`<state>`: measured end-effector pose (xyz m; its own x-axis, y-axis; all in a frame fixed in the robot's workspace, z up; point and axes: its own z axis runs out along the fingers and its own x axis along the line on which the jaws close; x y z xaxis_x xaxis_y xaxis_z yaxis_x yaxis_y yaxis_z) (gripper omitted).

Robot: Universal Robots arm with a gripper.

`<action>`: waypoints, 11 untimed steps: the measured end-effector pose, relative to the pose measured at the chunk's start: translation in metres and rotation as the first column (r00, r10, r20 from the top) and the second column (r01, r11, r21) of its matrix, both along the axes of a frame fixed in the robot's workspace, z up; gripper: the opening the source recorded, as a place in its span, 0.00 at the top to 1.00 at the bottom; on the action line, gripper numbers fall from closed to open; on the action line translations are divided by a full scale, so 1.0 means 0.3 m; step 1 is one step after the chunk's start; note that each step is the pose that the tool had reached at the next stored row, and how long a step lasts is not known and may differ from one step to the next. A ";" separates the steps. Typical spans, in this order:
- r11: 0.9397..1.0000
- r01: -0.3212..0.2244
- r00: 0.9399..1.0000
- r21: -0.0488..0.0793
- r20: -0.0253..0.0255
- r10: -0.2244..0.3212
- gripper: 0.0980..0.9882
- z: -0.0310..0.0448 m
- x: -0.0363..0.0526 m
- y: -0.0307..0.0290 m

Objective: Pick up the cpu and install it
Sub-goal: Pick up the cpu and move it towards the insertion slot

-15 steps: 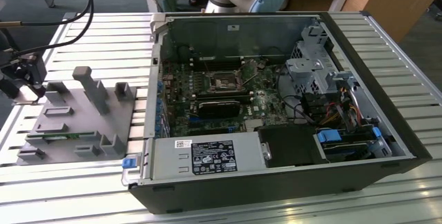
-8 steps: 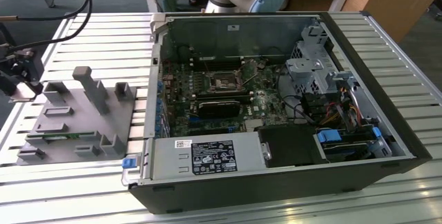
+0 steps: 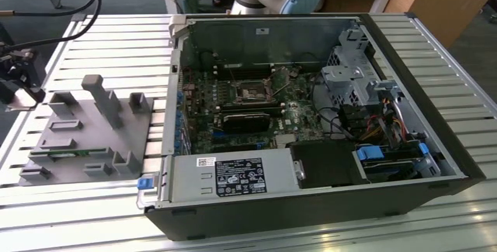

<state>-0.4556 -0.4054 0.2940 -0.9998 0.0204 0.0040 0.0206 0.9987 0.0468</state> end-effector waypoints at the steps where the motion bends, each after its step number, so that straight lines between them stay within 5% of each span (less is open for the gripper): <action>1: 1.000 0.000 1.000 0.000 0.000 0.000 0.51 0.003 0.000 0.000; 11: 1.000 0.000 1.000 0.000 0.000 0.000 0.51 0.029 0.000 0.000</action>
